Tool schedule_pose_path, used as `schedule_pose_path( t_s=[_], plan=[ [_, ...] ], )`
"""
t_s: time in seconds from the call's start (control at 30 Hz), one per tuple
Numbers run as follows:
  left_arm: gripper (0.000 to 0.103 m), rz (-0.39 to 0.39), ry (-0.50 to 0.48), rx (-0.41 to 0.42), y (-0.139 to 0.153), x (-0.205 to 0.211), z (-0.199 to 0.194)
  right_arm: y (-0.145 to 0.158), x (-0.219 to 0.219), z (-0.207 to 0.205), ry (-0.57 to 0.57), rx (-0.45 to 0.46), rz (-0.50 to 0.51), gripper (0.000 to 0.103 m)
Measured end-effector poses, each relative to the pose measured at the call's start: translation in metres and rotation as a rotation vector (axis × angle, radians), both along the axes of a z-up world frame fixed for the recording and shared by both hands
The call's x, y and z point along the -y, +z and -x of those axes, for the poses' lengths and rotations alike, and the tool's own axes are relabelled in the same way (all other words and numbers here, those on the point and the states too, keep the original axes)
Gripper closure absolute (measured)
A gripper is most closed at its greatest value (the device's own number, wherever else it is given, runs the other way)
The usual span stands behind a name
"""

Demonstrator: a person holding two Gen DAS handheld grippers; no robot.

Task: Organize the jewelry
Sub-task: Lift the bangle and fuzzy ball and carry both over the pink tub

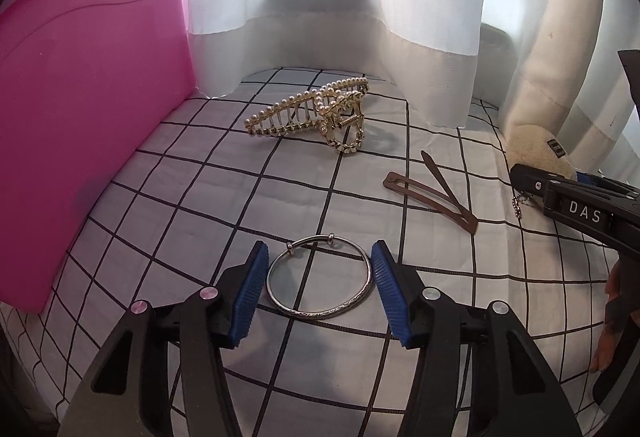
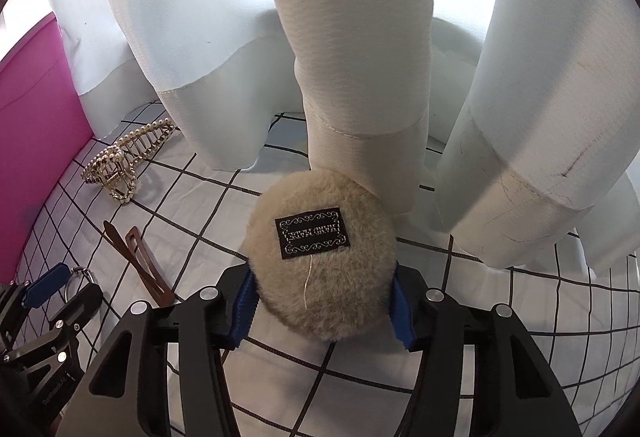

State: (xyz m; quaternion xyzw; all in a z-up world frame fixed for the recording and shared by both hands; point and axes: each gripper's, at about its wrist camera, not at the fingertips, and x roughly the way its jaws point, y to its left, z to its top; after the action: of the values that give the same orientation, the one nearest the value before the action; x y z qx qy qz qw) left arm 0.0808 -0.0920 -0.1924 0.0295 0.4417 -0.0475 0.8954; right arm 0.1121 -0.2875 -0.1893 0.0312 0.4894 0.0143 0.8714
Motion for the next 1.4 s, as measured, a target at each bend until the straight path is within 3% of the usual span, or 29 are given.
schedule_pose_path(
  t_s=[0.37, 0.63, 1.07, 1.4],
  plan=[
    [0.052, 0.004, 0.004, 0.010, 0.013, -0.009, 0.012, 0.015, 0.005, 0.028, -0.012, 0.021, -0.038, 0.051],
    [0.052, 0.061, -0.020, 0.035, 0.045, -0.025, 0.028, 0.044, -0.002, 0.063, -0.018, 0.041, -0.063, 0.051],
    [0.052, 0.143, -0.053, 0.170, 0.142, -0.079, 0.044, 0.139, -0.039, 0.119, 0.003, 0.143, -0.044, 0.051],
    [0.052, 0.172, -0.019, 0.302, 0.223, -0.152, 0.051, 0.213, -0.127, 0.107, 0.107, 0.291, -0.067, 0.051]
  ],
)
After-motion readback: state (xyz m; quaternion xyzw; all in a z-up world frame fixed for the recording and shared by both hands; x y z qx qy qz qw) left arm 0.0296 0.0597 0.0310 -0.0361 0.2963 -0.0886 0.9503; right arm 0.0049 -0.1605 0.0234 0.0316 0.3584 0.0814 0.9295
